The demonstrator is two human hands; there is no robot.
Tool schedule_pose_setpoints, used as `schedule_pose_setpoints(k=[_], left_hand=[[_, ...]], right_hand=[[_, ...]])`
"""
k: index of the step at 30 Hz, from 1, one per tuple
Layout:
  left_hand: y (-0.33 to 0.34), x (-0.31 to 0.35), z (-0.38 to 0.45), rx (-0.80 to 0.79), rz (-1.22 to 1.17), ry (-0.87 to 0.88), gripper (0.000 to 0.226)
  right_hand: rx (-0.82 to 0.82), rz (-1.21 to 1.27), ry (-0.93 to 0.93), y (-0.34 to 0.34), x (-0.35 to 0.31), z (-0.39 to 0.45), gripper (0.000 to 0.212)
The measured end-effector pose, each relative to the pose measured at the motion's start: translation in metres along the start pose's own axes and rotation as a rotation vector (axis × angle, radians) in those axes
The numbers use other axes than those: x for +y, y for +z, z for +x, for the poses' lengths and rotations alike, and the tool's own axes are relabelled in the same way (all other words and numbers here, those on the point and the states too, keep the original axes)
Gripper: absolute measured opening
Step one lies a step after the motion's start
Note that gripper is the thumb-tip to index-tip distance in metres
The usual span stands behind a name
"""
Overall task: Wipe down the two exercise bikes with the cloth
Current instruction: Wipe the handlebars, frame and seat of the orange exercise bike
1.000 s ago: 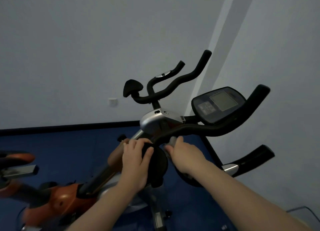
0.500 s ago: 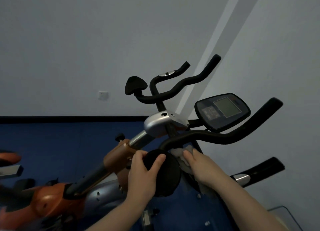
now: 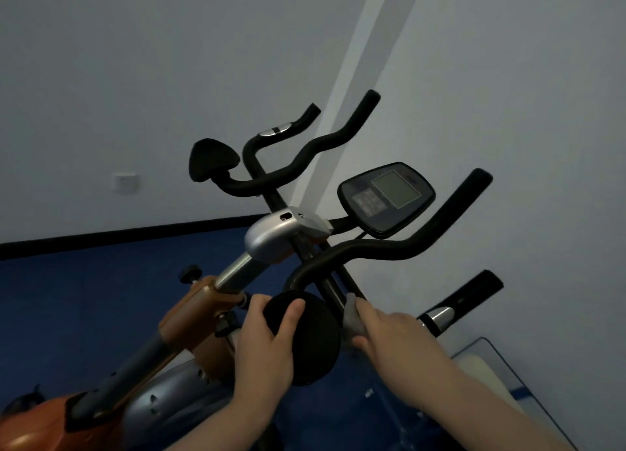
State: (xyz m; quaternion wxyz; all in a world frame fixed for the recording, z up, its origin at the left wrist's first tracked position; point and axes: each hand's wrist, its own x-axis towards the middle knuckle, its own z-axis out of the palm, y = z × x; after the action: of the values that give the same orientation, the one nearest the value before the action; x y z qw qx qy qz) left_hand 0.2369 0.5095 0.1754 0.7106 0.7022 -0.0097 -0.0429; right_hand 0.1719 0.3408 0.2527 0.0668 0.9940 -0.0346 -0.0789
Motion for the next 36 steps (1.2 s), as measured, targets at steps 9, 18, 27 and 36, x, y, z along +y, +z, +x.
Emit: schedule_pose_setpoints(k=[9,18,27,36], left_hand=[[-0.002,-0.001,0.002,-0.045,-0.005,0.004,0.029],[-0.003,-0.001,-0.001,-0.059,-0.031,0.058,0.030],[-0.003,-0.001,0.001,-0.045,-0.035,0.075,0.028],[-0.002,-0.002,0.003,-0.035,-0.022,0.064,0.030]], right_hand=[[0.035,0.343,0.065,-0.009,0.003,-0.018,0.036],[0.099,0.081,0.255,0.010,-0.031,0.048,0.029],[-0.059,0.694,0.282,-0.008,-0.017,0.077,0.050],[-0.120,0.537,0.123,0.000,-0.008,0.061,0.037]])
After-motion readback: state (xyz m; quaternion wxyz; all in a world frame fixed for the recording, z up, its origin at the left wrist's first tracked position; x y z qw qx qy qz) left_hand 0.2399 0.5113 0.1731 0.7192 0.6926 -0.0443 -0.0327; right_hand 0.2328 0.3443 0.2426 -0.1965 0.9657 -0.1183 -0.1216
